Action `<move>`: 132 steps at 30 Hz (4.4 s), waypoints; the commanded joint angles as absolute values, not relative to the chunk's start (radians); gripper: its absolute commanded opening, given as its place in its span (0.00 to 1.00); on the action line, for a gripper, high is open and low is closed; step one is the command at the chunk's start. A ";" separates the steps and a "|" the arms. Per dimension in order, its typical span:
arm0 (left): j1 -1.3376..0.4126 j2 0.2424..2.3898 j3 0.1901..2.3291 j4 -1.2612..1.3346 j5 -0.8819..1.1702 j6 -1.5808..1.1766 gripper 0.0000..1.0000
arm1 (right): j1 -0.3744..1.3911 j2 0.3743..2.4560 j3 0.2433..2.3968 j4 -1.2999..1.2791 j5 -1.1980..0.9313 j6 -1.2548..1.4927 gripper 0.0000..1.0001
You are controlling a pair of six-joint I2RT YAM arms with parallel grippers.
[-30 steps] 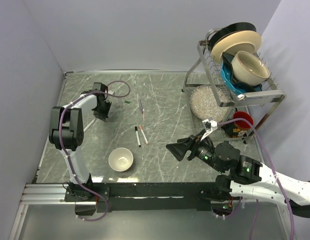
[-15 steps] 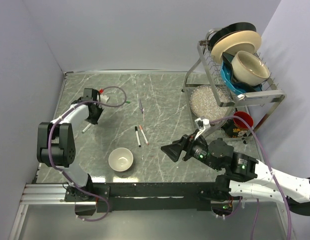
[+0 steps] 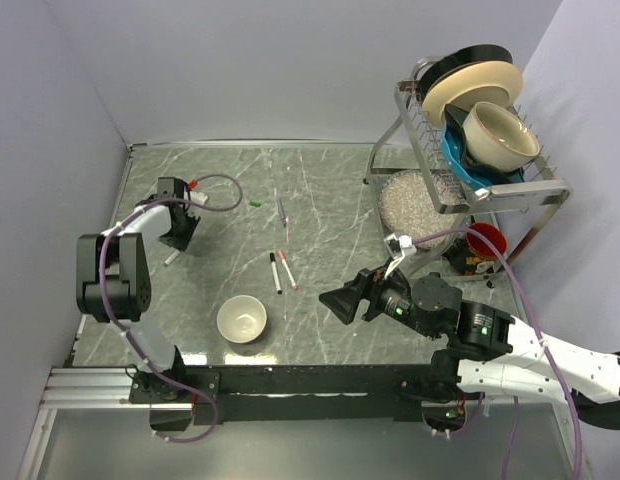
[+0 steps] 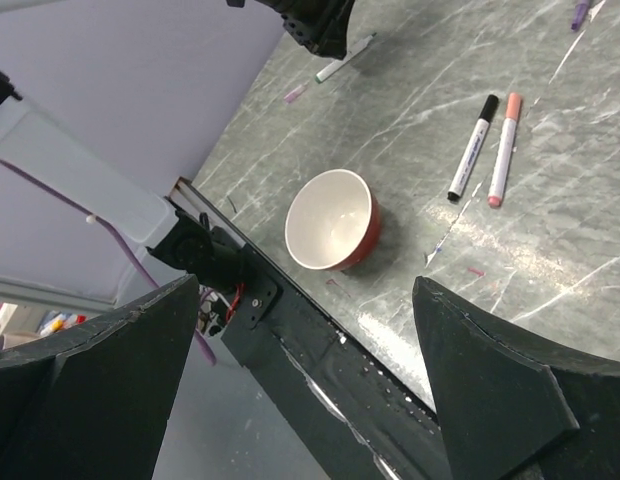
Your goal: Insert the pens into the pen caps
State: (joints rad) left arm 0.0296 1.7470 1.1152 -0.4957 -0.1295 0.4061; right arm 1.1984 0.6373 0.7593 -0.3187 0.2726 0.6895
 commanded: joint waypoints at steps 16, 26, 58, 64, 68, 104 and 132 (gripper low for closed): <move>0.022 1.833 1.095 -0.555 -0.035 0.261 0.19 | 1.193 0.620 0.792 -0.284 0.264 0.683 0.96; 0.008 1.841 1.068 -0.569 0.045 0.190 0.35 | 1.193 0.571 0.793 -0.304 0.279 0.724 0.96; -0.101 1.393 1.039 -0.405 0.579 -0.101 0.01 | 1.164 1.029 0.955 -0.124 0.133 0.814 0.96; -0.121 1.195 0.939 -0.300 0.731 -0.150 0.01 | 1.022 1.228 1.015 -0.029 0.022 0.894 0.92; -0.140 1.077 0.821 -0.160 0.836 -0.228 0.01 | 0.960 1.299 1.086 -0.002 0.003 0.870 0.92; -0.276 0.901 0.744 -0.089 0.922 -0.327 0.45 | 0.907 1.494 1.256 0.084 -0.147 0.759 0.00; -0.279 0.899 0.712 -0.097 0.922 -0.339 0.22 | 0.904 1.474 1.315 0.064 -0.218 0.680 0.00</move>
